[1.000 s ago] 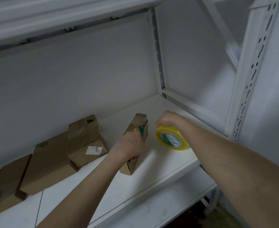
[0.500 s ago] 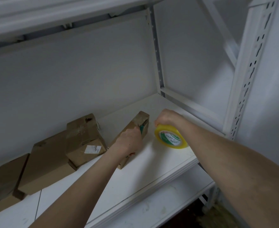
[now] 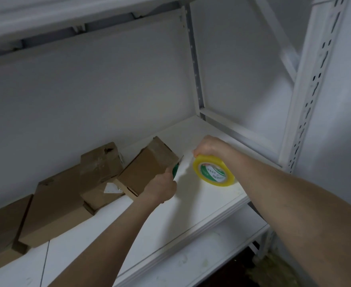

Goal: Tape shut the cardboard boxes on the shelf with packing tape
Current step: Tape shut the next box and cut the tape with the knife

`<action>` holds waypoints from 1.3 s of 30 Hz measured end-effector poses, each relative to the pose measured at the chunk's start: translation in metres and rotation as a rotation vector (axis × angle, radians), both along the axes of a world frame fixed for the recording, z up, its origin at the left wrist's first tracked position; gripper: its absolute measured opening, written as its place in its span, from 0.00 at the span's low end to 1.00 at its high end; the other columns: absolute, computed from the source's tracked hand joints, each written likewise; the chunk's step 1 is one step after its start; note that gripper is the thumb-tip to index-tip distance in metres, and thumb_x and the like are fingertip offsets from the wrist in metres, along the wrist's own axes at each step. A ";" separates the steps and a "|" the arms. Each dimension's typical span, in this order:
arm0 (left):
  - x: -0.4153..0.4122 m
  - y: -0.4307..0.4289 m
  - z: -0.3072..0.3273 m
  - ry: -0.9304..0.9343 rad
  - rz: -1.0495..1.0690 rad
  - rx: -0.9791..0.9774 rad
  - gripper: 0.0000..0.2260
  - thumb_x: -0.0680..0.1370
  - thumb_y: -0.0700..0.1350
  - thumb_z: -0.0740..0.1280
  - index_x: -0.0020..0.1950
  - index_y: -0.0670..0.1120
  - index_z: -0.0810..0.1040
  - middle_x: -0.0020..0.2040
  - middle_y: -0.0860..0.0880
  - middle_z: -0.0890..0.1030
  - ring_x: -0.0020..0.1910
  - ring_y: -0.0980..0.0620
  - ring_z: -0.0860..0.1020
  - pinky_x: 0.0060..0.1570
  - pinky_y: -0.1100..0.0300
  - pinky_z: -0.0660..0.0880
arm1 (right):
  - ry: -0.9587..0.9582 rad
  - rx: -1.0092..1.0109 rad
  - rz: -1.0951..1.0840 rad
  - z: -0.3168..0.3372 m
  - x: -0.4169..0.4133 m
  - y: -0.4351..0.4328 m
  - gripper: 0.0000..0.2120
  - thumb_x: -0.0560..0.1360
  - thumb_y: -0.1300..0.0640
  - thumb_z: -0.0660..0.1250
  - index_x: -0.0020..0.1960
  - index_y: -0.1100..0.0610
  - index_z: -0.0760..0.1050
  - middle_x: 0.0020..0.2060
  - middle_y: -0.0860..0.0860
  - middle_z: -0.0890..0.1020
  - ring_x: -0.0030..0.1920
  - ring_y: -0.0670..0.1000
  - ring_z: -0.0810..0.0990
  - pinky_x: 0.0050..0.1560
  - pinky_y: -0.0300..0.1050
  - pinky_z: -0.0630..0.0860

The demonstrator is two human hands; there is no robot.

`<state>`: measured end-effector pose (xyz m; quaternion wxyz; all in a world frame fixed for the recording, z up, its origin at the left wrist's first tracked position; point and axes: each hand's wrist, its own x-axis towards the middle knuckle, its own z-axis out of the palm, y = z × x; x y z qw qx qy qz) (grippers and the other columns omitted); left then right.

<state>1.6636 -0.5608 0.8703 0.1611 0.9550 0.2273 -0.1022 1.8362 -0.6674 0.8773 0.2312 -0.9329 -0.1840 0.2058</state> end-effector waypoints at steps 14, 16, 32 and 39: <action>0.020 -0.013 -0.020 -0.353 -0.064 0.212 0.14 0.81 0.48 0.58 0.64 0.47 0.75 0.59 0.44 0.72 0.56 0.43 0.74 0.49 0.50 0.76 | -0.006 0.447 -0.061 -0.010 -0.016 -0.049 0.10 0.69 0.45 0.74 0.48 0.48 0.84 0.51 0.49 0.85 0.53 0.50 0.81 0.59 0.47 0.77; 0.029 -0.016 0.003 -0.654 -0.045 0.115 0.14 0.80 0.47 0.62 0.64 0.46 0.77 0.60 0.44 0.75 0.57 0.45 0.75 0.51 0.54 0.74 | -0.041 0.469 -0.060 -0.008 -0.022 -0.053 0.08 0.70 0.44 0.73 0.46 0.45 0.84 0.51 0.48 0.85 0.53 0.50 0.82 0.59 0.48 0.77; 0.058 -0.048 0.032 -0.627 0.353 -0.766 0.09 0.76 0.36 0.68 0.36 0.43 0.77 0.36 0.43 0.80 0.35 0.49 0.77 0.38 0.58 0.78 | -0.148 0.418 0.039 0.016 -0.043 -0.064 0.17 0.59 0.28 0.61 0.39 0.35 0.80 0.49 0.44 0.84 0.54 0.49 0.81 0.58 0.53 0.76; 0.068 -0.054 0.030 -0.710 0.293 -0.484 0.12 0.78 0.40 0.65 0.34 0.50 0.77 0.39 0.44 0.82 0.43 0.44 0.82 0.47 0.48 0.81 | -0.158 0.405 -0.012 0.024 -0.045 -0.068 0.07 0.71 0.41 0.65 0.47 0.41 0.78 0.52 0.48 0.82 0.53 0.53 0.80 0.56 0.51 0.77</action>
